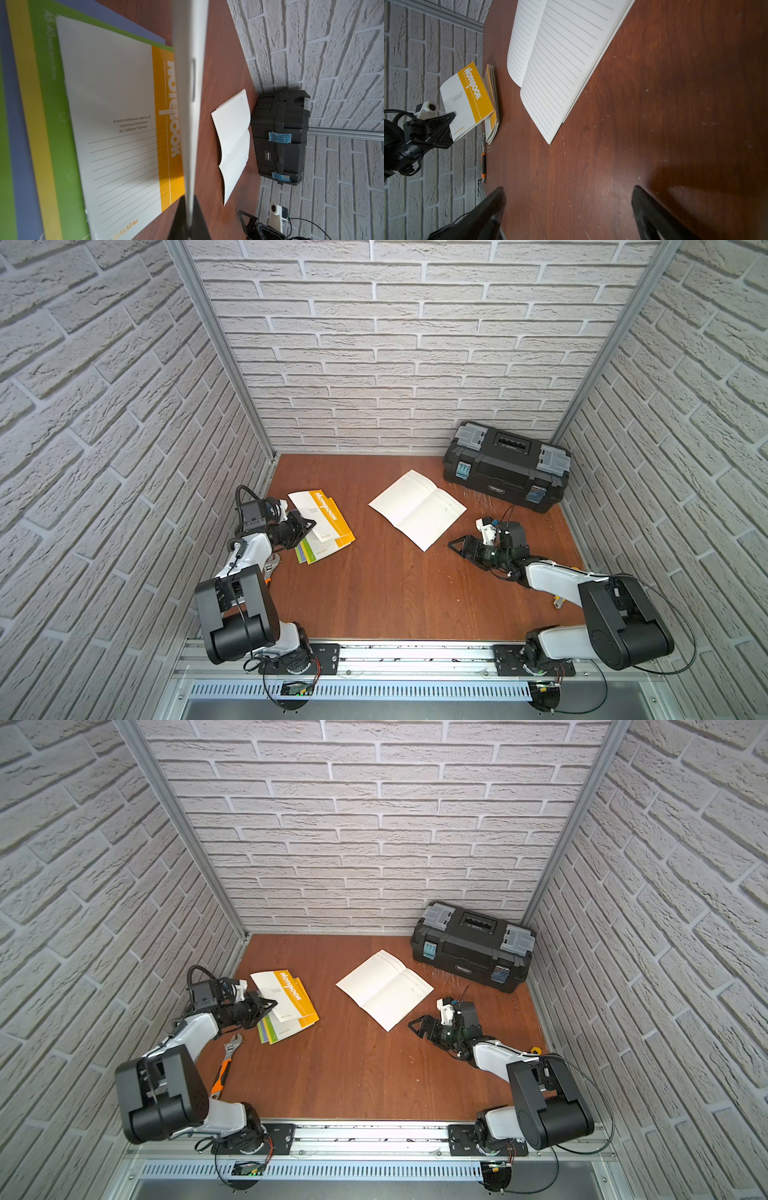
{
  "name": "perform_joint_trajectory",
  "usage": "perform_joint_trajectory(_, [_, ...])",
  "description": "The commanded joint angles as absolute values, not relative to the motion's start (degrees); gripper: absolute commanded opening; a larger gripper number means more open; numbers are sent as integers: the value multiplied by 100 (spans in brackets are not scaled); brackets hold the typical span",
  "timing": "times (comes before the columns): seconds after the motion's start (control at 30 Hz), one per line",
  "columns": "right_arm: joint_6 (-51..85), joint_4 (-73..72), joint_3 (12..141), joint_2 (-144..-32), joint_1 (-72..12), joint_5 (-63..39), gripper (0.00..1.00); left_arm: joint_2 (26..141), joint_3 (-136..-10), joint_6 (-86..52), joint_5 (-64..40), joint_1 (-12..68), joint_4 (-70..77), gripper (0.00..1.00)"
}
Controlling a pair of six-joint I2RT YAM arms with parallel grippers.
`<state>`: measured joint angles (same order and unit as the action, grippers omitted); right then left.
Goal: Close the notebook
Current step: Place the notebook at the notebook.
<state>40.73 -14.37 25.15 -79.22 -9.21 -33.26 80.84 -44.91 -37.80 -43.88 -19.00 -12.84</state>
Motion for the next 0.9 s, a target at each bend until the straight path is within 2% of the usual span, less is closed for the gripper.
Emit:
perform_joint_trajectory(0.0, [4043,-1566,2504,-7887,-939,-3359,94,8213,-4600,-3815,-4567,-1838,-1141,0])
perform_joint_trajectory(0.13, [4091,-1685,2492,-7983,-940,-3418,94,8673,-4471,-3722,-4468,-1788,-1147,0])
perform_joint_trajectory(0.27, [4048,-1609,2494,-7922,-940,-3420,94,8701,-4548,-3421,-3876,-1756,-1634,0])
perform_joint_trajectory(0.3, [4022,-1560,2504,-7899,-940,-3409,94,8657,-4628,-3287,-3600,-1742,-1891,2])
perform_joint_trajectory(0.33, [3987,-1516,2520,-7884,-940,-3392,94,8626,-4713,-3168,-3336,-1740,-2129,10])
perform_joint_trajectory(0.43, [3970,-1498,2564,-7934,-940,-3392,94,8715,-4833,-2960,-3006,-1745,-2442,6])
perform_joint_trajectory(0.6, [4078,-1661,2568,-8019,-938,-3480,94,8998,-5040,-2754,-2215,-1684,-2962,8])
perform_joint_trajectory(0.63, [4072,-1663,2574,-8009,-940,-3476,94,9008,-5076,-2742,-2052,-1642,-3011,15])
perform_joint_trajectory(0.67, [4060,-1654,2569,-8012,-940,-3476,94,9002,-5108,-2725,-1875,-1600,-3052,32])
perform_joint_trajectory(0.7, [4045,-1637,2576,-8004,-940,-3480,94,9003,-5116,-2716,-1742,-1561,-3067,44])
perform_joint_trajectory(0.8, [4008,-1573,2597,-8003,-940,-3489,94,8949,-5112,-2707,-1620,-1469,-2994,55])
perform_joint_trajectory(0.87, [4008,-1573,2590,-8001,-940,-3497,94,8870,-5078,-2733,-1590,-1434,-2911,59])
